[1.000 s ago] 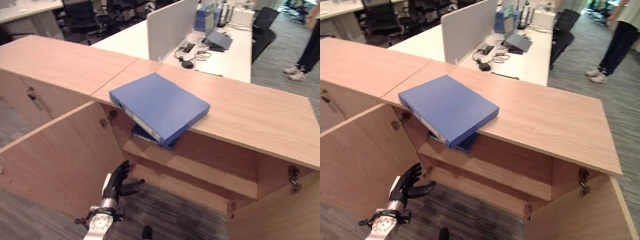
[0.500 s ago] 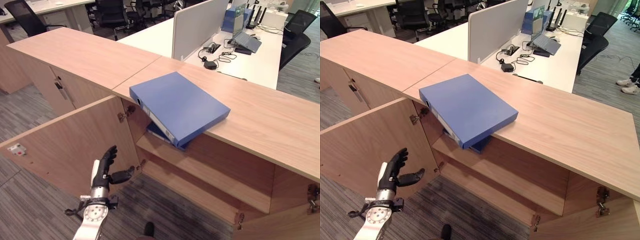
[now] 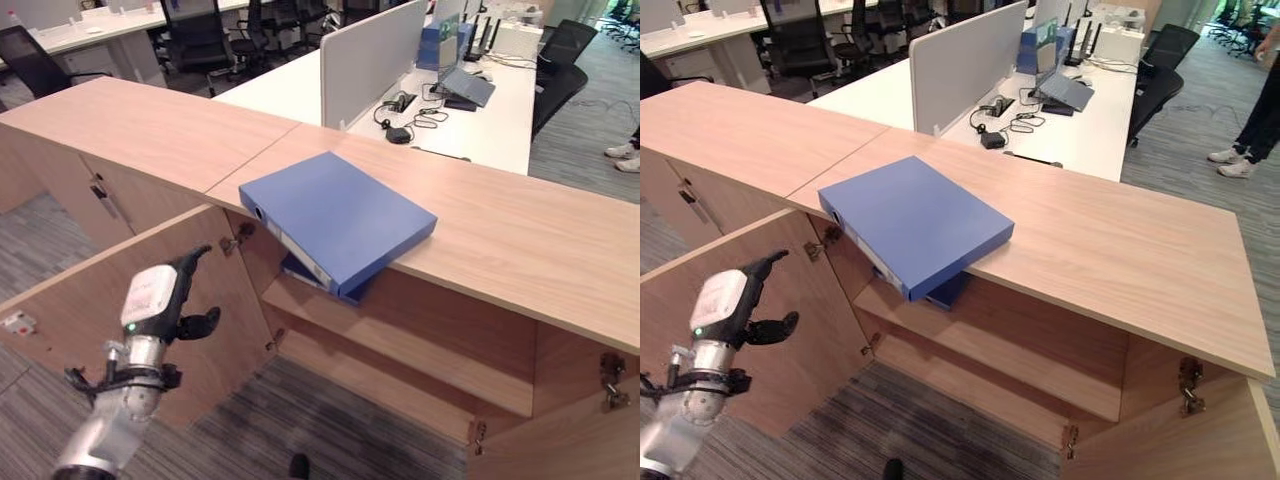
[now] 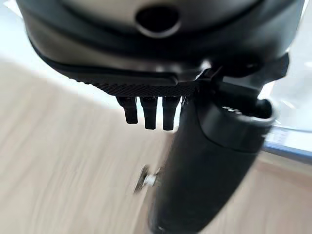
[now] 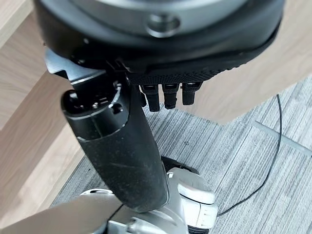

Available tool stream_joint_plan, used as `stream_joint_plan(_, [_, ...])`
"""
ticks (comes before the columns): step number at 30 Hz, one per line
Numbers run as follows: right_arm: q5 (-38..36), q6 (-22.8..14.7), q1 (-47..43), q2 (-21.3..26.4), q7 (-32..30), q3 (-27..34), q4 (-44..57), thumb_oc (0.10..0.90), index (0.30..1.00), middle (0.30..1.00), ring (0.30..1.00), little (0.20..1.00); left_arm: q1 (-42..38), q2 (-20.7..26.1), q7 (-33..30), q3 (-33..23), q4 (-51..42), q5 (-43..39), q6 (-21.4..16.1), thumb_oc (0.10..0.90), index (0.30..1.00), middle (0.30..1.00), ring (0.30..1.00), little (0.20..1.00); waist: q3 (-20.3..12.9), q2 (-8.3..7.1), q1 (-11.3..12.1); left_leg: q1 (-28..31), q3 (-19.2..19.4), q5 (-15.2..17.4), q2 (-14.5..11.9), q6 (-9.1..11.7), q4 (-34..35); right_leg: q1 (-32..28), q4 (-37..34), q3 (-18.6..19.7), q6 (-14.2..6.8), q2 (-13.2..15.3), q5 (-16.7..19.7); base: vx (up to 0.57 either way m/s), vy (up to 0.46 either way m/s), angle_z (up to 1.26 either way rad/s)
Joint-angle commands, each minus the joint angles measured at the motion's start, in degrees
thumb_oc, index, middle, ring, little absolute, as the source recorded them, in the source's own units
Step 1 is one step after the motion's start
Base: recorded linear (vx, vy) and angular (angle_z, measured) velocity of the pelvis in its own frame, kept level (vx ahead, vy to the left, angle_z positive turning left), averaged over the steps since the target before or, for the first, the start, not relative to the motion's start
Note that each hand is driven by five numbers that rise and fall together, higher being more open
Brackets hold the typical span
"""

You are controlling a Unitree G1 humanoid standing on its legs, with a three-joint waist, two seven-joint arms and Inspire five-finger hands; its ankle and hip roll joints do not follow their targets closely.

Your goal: Put the empty folder in the office cabinet

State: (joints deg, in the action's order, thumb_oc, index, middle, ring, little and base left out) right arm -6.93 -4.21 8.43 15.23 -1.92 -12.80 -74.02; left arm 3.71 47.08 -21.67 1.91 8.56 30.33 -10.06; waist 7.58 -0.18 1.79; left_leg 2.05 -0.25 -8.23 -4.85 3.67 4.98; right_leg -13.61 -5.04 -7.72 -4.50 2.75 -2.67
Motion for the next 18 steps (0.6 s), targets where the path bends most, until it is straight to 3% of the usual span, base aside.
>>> stream_joint_plan(1, [-0.6,-1.8,-1.9,1.2,0.2,-2.0,0.1,0.800,0.900,0.900,0.900,0.900,-9.8,4.2,-6.0,-1.8,-5.8,4.6,-3.6,0.800,0.900,0.900,0.900,0.900,-1.2,-1.04,-1.2,3.1,5.6,5.7,-2.3,2.7,-2.5,1.3,0.5,3.2,-2.3,-1.0,-6.0,0.01,-0.005,-0.09])
stream_joint_plan(3, [-0.2,-2.5,-1.9,1.7,0.2,-2.9,0.7,0.800,0.900,0.900,0.900,0.900,-10.8,8.6,-7.4,-0.7,-5.5,8.6,-3.0,0.800,0.900,0.900,0.900,0.900,-1.7,-0.61,-1.9,3.8,6.4,5.6,-2.5,2.7,-2.1,1.4,0.5,3.8,-2.4,-1.1,-5.9,0.02,-0.003,-0.10])
stream_joint_plan(10, [1.2,-2.8,-1.5,2.7,0.1,-3.6,-0.4,0.800,0.900,0.900,0.900,0.900,-14.3,16.1,-9.8,1.6,-5.5,15.0,-1.7,0.800,0.900,0.900,0.900,0.900,-2.3,0.04,-2.8,5.2,7.7,6.1,-2.5,2.7,-1.0,1.2,0.4,5.0,-2.8,-1.2,-6.2,0.01,-0.001,-0.17])
stream_joint_plan(18, [1.2,-2.9,-0.6,3.0,-0.1,-2.9,-1.1,0.800,0.900,0.900,0.900,0.900,-16.8,18.5,-10.3,3.6,-4.8,16.0,-1.0,0.800,0.900,0.900,0.900,0.900,-2.4,0.54,-3.8,5.8,8.4,6.3,-2.5,2.6,-0.8,1.5,0.4,5.7,-3.0,-1.2,-6.0,0.01,0.003,-0.03])
